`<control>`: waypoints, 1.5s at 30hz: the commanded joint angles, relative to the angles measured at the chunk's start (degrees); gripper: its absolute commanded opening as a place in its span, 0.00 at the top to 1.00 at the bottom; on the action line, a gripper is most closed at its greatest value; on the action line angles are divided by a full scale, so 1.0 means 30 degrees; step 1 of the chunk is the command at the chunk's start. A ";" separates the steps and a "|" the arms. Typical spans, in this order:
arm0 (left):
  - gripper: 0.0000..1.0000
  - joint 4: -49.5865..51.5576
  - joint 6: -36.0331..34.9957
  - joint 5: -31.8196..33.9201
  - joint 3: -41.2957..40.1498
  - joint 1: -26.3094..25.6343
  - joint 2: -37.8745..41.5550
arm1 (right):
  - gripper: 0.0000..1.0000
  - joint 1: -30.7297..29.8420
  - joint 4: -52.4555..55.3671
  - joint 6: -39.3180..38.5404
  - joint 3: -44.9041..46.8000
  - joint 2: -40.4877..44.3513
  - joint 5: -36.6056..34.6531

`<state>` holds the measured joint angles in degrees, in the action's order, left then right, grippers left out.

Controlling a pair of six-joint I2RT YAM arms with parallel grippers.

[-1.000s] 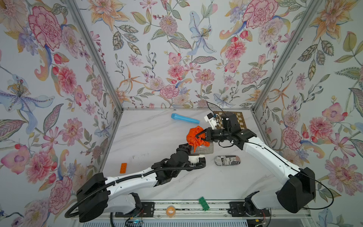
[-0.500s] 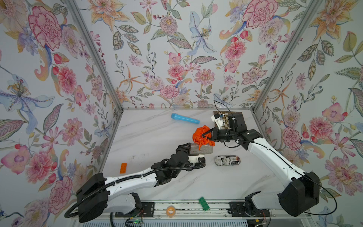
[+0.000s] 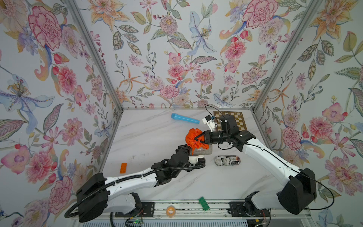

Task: Wipe the eyeglass case
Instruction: Wipe the dirt from the eyeglass case.

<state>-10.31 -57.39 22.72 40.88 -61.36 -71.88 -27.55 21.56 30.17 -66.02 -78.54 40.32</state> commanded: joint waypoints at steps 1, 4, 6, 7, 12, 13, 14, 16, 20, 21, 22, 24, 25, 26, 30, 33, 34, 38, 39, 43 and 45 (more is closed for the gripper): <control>0.51 -0.2868 0.0903 0.1384 0.0434 0.0283 0.0963 | 1.00 0.2547 0.4045 -0.1131 0.1458 0.1730 0.0362; 0.51 -0.2466 0.1842 0.1271 0.0539 0.0406 0.0928 | 1.00 0.4316 0.4445 -0.1598 0.1473 0.3289 -0.0142; 0.51 -0.1815 0.3072 0.0873 0.0710 0.0663 0.1196 | 1.00 0.5080 0.3967 -0.1617 0.1331 0.4358 -0.0574; 0.51 -0.1445 0.3750 0.0662 0.0831 0.0860 0.1371 | 1.00 0.5287 0.3776 -0.1689 0.1272 0.4835 -0.0702; 0.52 0.1412 0.9573 -0.1411 0.1551 0.2886 0.2481 | 1.00 0.5810 0.3466 -0.2086 0.1177 0.6661 -0.1002; 0.52 0.1869 1.0947 -0.2320 0.1646 0.3509 0.2686 | 1.00 0.5791 0.3345 -0.2038 0.1344 0.6983 -0.1016; 0.52 0.2323 1.2595 -0.3671 0.1720 0.4270 0.2916 | 1.00 0.5687 0.3061 -0.1871 0.1619 0.7286 -0.1088; 0.52 0.2641 1.5280 -0.6847 0.1789 0.5633 0.3286 | 1.00 0.5313 0.2181 -0.1366 0.2290 0.7810 -0.0964; 0.52 0.3277 1.8510 -1.0900 0.2546 0.6835 0.3088 | 1.00 0.2261 -0.1198 0.0405 0.4024 0.8580 -0.1573; 0.52 0.3510 1.8747 -1.1884 0.2805 0.6908 0.2923 | 1.00 0.1127 -0.2171 0.0632 0.4370 0.8605 -0.2174; 0.52 0.3725 1.9020 -1.2591 0.3040 0.6908 0.2762 | 1.00 0.0219 -0.3075 0.0844 0.4609 0.8579 -0.2579; 0.52 0.3787 1.9575 -1.4150 0.3272 0.6977 0.2447 | 1.00 -0.1165 -0.5475 0.1449 0.5025 0.8107 -0.2605; 0.52 0.3723 1.9695 -1.4816 0.3306 0.6991 0.2357 | 1.00 -0.1899 -0.6158 0.1622 0.5005 0.7763 -0.2375; 0.52 0.3466 1.9916 -1.5465 0.3255 0.6978 0.2337 | 1.00 -0.2300 -0.6756 0.1683 0.4810 0.7196 -0.2195; 0.53 0.2335 2.0393 -1.7765 0.2679 0.6901 0.2553 | 1.00 -0.3040 -0.6524 0.0478 0.3125 0.4888 -0.2465; 0.53 0.3284 1.9774 -1.7653 0.2660 0.6526 0.2845 | 1.00 -0.2160 -0.5862 0.0116 0.2158 0.4265 -0.2602; 0.53 0.3572 1.9666 -1.7679 0.2661 0.6454 0.2917 | 1.00 -0.1803 -0.5628 0.0053 0.1945 0.4221 -0.2737; 0.53 0.3510 1.9860 -1.7475 0.2194 0.6344 0.3520 | 1.00 -0.1645 -0.3319 -0.1128 0.0832 0.3763 -0.3782; 0.53 0.3648 1.9833 -1.7376 0.2214 0.6355 0.3550 | 1.00 -0.1928 -0.3701 -0.0822 0.1070 0.3766 -0.3694; 0.53 0.3596 1.9879 -1.7373 0.2255 0.6333 0.3387 | 1.00 -0.4156 -0.6506 0.1045 0.2437 0.3372 -0.2830; 0.53 0.3278 1.9898 -1.7637 0.2218 0.6368 0.3262 | 1.00 -0.5233 -0.7212 0.1203 0.2590 0.2729 -0.2189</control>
<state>3.18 3.97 -22.11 47.68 -40.27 -63.33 -39.68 7.29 31.94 -59.64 -67.22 33.43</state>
